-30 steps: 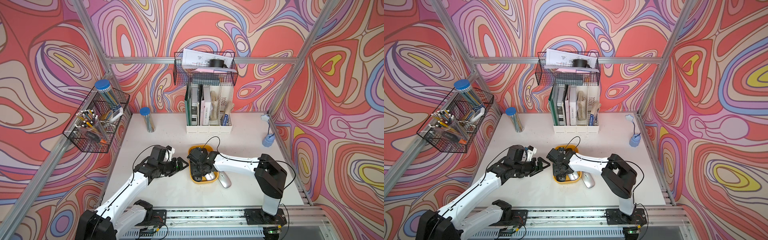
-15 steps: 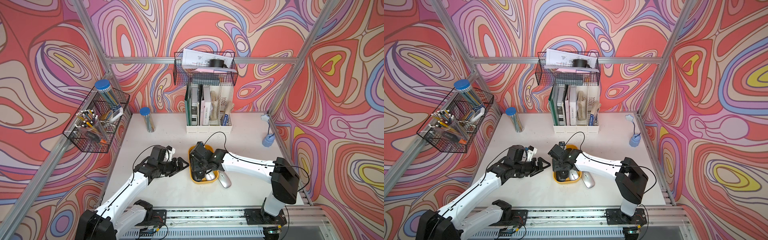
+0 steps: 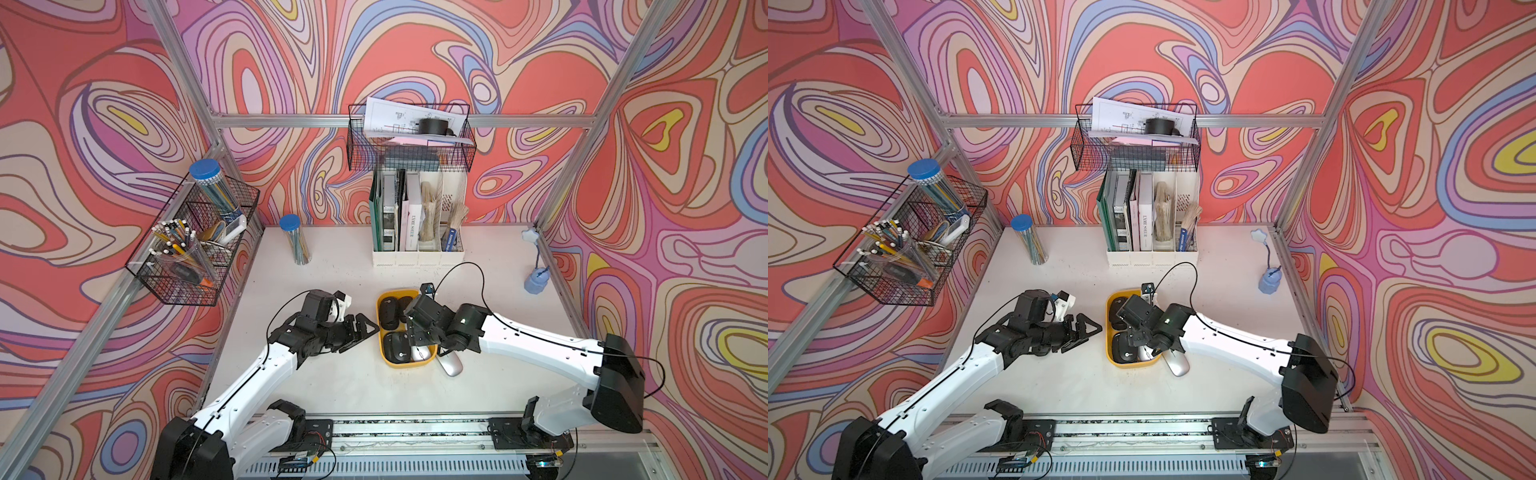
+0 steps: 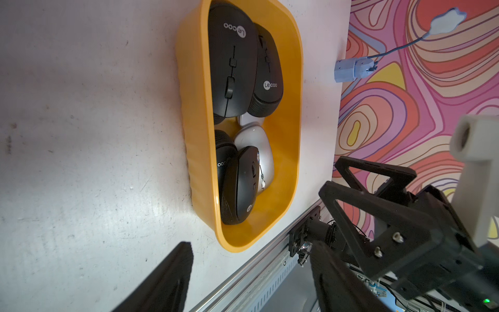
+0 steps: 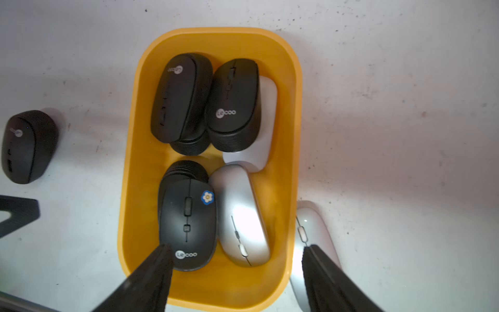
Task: Put the mouse in the storage box
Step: Pick up the mouse from the center of the board.
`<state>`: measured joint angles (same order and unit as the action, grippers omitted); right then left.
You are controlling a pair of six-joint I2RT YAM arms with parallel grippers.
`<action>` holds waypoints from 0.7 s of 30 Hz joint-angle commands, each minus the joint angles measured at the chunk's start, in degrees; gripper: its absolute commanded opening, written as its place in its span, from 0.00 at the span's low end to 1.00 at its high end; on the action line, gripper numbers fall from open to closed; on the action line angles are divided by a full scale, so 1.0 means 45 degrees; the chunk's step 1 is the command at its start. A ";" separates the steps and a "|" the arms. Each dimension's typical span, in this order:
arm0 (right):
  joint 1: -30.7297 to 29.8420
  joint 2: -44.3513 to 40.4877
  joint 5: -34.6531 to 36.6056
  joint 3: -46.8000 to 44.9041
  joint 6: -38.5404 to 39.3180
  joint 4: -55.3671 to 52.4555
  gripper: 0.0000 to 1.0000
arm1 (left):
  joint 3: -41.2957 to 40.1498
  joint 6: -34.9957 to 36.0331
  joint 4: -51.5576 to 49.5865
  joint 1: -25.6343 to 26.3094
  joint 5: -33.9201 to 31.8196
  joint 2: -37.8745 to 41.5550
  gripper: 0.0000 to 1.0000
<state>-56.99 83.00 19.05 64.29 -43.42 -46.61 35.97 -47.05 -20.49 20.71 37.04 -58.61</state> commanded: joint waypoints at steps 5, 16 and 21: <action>0.0028 -0.1755 -0.0115 -0.2272 -0.0478 -0.1126 0.83 | 0.0139 -0.0022 0.0511 0.0773 0.0238 -0.0189 0.75; 0.0080 -0.1335 -0.2114 -0.3625 -0.0253 -0.0419 0.88 | 0.0925 0.0002 0.0868 0.2848 -0.0515 -0.1541 0.75; 0.0138 -0.0454 -0.1806 -0.3545 -0.0429 -0.0217 0.89 | 0.0930 -0.0112 0.0983 0.2859 -0.0530 -0.1477 0.75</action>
<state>-56.80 79.75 10.70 48.51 -44.69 -48.82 38.70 -47.42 -17.50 33.36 35.53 -65.41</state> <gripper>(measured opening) 0.889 0.752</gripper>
